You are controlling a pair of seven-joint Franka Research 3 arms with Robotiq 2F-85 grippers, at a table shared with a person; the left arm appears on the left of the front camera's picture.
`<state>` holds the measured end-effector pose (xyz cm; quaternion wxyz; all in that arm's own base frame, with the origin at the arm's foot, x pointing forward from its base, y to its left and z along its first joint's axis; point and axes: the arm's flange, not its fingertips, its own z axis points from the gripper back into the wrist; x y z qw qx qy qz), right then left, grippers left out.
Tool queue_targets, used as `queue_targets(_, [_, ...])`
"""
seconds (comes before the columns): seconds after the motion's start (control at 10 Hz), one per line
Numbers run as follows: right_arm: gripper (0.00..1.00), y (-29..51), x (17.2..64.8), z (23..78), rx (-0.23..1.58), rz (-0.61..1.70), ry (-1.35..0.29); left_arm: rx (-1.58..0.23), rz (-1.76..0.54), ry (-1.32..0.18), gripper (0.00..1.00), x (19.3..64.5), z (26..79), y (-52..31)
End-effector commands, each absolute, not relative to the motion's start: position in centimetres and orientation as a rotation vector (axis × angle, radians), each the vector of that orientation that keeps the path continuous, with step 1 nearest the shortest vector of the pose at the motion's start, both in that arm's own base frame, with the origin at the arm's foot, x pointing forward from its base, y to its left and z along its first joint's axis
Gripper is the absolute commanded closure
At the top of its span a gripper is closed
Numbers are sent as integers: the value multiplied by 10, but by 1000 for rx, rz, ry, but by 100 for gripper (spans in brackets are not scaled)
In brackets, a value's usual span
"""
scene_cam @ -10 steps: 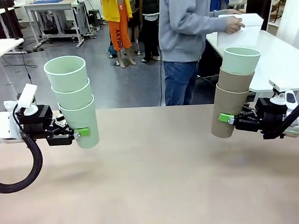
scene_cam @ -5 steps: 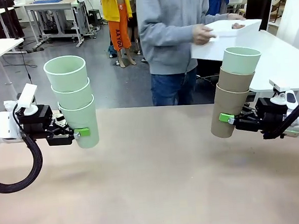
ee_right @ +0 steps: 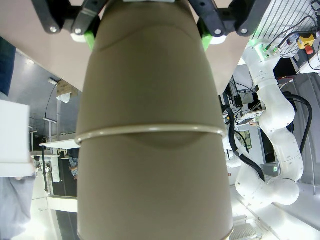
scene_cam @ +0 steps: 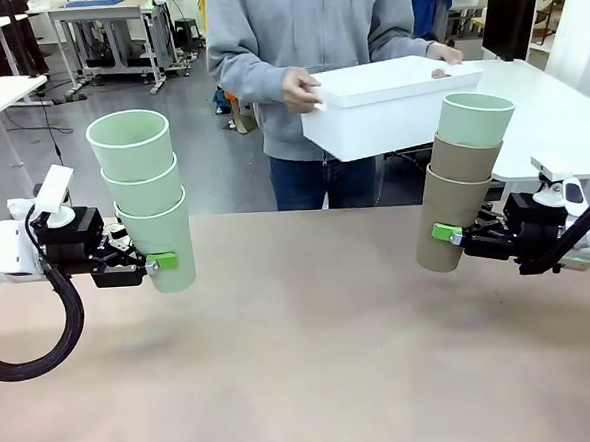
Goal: Stack the cups and store them in the basket.
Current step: Place the stack of Reusable plastic cups into the Pantry Basket.
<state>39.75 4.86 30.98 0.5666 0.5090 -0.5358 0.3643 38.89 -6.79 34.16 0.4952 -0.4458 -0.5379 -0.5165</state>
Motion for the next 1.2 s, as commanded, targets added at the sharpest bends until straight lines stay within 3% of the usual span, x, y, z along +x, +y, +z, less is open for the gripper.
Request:
queue_targets(0.0, [16, 49, 398, 314, 1194, 864, -1272, -1080, -1256, -1315, 15, 389, 346, -69])
queue_targets(1.1, [16, 49, 398, 314, 1194, 864, -1272, -1080, -1256, -1315, 15, 389, 346, -69])
